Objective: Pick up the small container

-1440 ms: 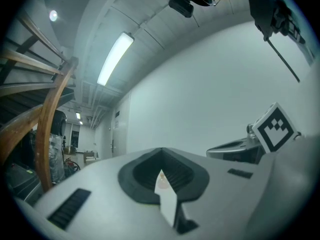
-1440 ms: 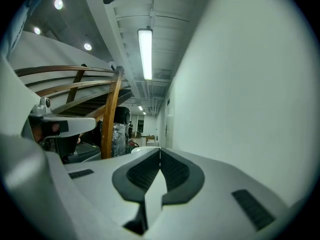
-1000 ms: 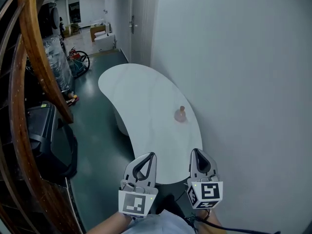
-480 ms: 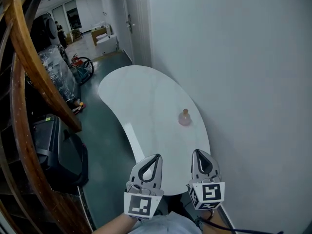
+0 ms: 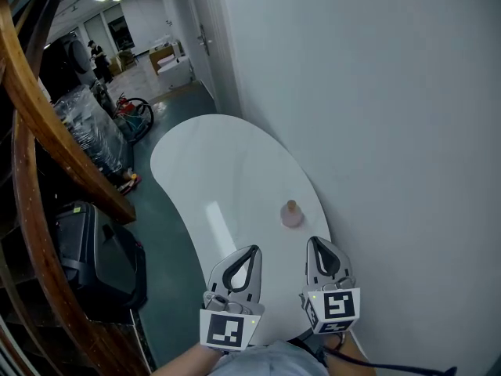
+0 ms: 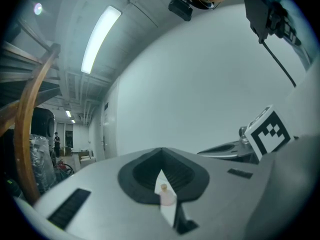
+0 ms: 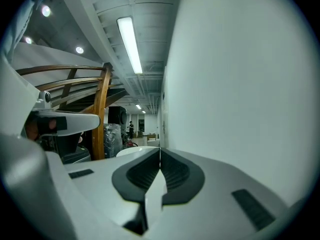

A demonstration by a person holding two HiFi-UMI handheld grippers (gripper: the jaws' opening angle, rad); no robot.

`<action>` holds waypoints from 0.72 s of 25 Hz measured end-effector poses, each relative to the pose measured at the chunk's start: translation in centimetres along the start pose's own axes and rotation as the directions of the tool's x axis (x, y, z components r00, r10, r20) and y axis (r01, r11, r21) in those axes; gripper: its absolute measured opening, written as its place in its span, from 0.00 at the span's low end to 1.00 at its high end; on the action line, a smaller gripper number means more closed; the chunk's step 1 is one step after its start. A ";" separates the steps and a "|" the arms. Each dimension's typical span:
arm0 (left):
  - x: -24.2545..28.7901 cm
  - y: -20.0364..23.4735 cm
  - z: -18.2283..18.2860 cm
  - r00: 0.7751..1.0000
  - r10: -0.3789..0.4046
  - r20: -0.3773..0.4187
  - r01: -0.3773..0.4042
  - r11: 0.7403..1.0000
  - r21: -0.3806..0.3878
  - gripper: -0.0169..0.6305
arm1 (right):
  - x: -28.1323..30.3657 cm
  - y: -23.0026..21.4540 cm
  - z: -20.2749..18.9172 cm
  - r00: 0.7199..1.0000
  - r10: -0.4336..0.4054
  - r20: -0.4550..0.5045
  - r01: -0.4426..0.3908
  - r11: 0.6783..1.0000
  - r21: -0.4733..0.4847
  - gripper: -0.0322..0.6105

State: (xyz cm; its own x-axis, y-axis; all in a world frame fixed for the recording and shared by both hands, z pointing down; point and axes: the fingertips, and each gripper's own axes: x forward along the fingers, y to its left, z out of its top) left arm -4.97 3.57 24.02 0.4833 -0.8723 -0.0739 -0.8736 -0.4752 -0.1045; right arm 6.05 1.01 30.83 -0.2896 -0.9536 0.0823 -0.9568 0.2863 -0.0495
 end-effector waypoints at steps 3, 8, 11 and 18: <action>1.8 0.0 -0.1 1.000 0.027 -0.010 -0.027 1.000 0.001 0.03 | 1.7 -1.1 0.2 0.999 0.032 0.000 -0.032 0.999 0.002 0.05; 3.0 -0.3 -0.8 0.996 0.076 -0.048 -0.076 0.997 -0.004 0.03 | 3.3 -2.3 -0.4 0.997 0.073 -0.012 -0.073 0.997 -0.005 0.05; 3.3 0.0 -1.4 0.993 0.095 -0.063 -0.096 0.995 -0.008 0.03 | 4.2 -2.4 -0.7 0.996 0.092 -0.015 -0.092 0.996 -0.011 0.05; 3.5 1.2 -3.3 0.987 0.110 -0.117 -0.113 0.993 -0.023 0.03 | 5.9 -2.0 -3.5 0.992 0.104 -0.069 -0.104 0.995 0.010 0.05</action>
State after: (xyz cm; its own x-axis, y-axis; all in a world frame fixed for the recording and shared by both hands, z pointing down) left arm -4.48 -0.47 26.90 0.3747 -0.9266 0.0320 -0.9237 -0.3761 -0.0731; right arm 6.17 -4.82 34.91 -0.3885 -0.9099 0.1455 -0.9214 0.3826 -0.0676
